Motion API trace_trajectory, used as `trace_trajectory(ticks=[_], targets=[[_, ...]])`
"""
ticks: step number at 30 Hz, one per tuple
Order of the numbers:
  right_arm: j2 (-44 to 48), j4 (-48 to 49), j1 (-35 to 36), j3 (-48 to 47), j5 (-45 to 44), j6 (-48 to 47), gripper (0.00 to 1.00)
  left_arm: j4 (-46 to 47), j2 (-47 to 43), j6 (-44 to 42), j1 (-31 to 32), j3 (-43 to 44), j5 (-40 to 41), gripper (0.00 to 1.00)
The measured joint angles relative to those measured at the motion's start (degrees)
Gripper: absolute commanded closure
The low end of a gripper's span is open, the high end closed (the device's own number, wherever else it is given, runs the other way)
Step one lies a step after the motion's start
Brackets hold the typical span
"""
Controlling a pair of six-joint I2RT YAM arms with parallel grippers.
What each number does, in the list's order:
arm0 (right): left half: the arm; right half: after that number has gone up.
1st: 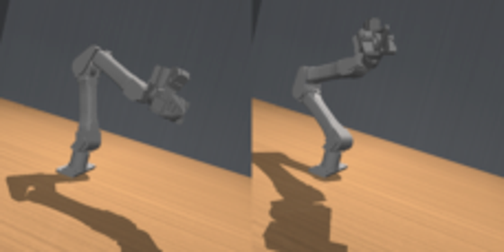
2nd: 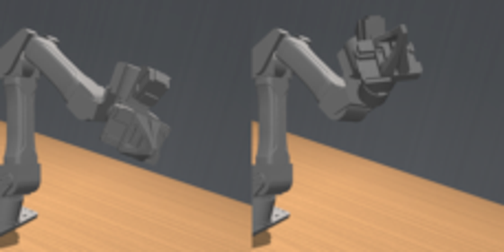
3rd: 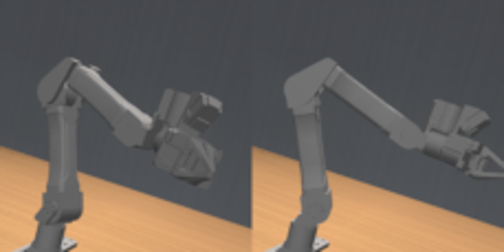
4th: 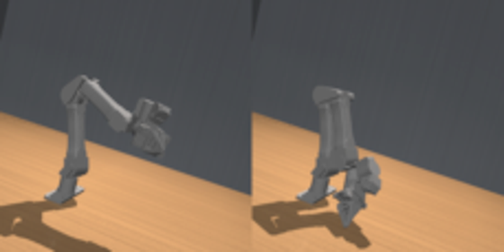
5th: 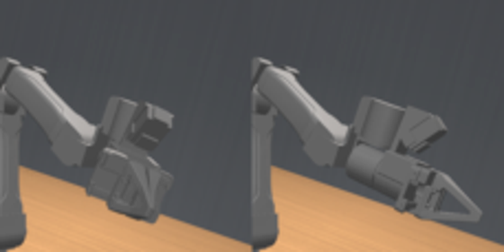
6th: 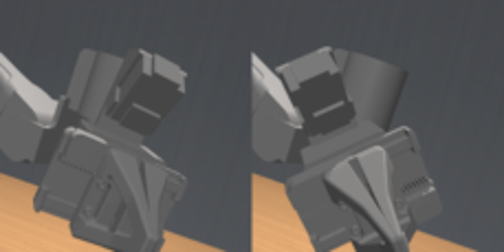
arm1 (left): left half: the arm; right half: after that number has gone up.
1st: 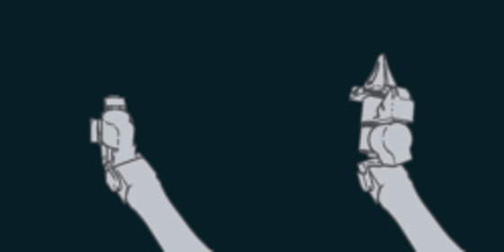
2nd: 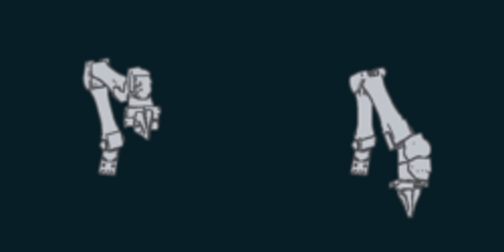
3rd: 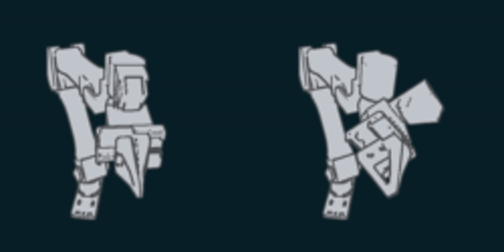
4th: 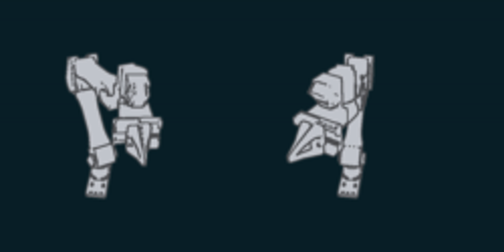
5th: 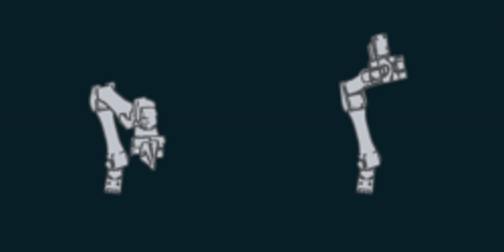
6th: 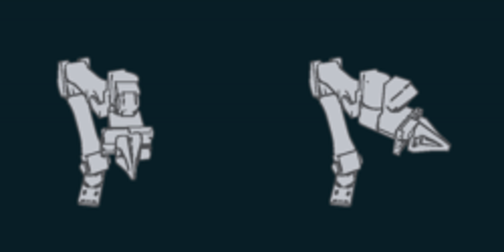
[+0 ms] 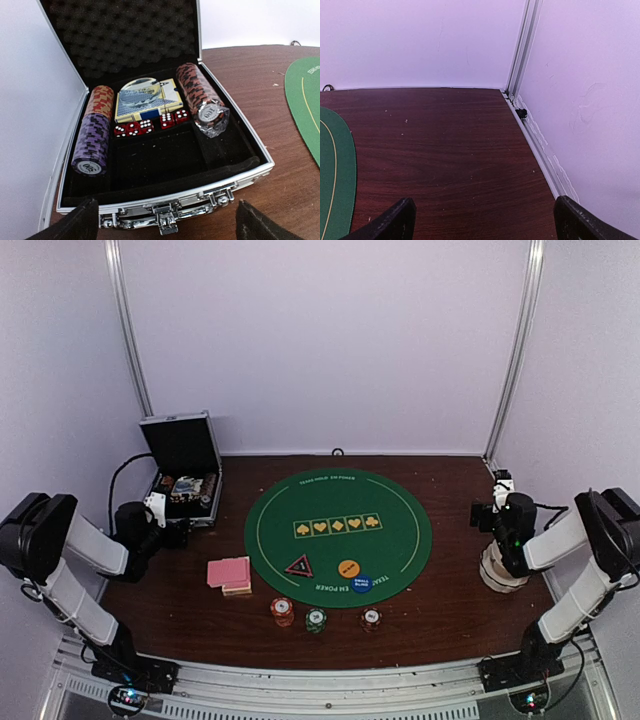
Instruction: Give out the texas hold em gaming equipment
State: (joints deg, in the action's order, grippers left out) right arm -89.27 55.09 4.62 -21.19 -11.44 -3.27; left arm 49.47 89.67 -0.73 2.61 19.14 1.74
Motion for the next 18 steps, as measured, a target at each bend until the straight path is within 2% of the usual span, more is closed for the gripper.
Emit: trace_trajectory(ticks=[13, 16, 18], targets=[[0.22, -0.76, -0.24, -0.07, -0.98, 0.63, 0.01, 0.0, 0.0, 0.0, 0.0, 0.0, 0.0, 0.03], [3.52, -8.17, -0.26, -2.03, -4.09, 1.57, 0.01, -0.76, -0.17, 0.0, 0.0, 0.11, 0.0, 0.03], [7.43, -16.68, -0.37, -6.4, -5.62, 2.58, 0.01, -4.22, -1.29, -0.02, 0.0, 0.96, -0.02, 0.02]])
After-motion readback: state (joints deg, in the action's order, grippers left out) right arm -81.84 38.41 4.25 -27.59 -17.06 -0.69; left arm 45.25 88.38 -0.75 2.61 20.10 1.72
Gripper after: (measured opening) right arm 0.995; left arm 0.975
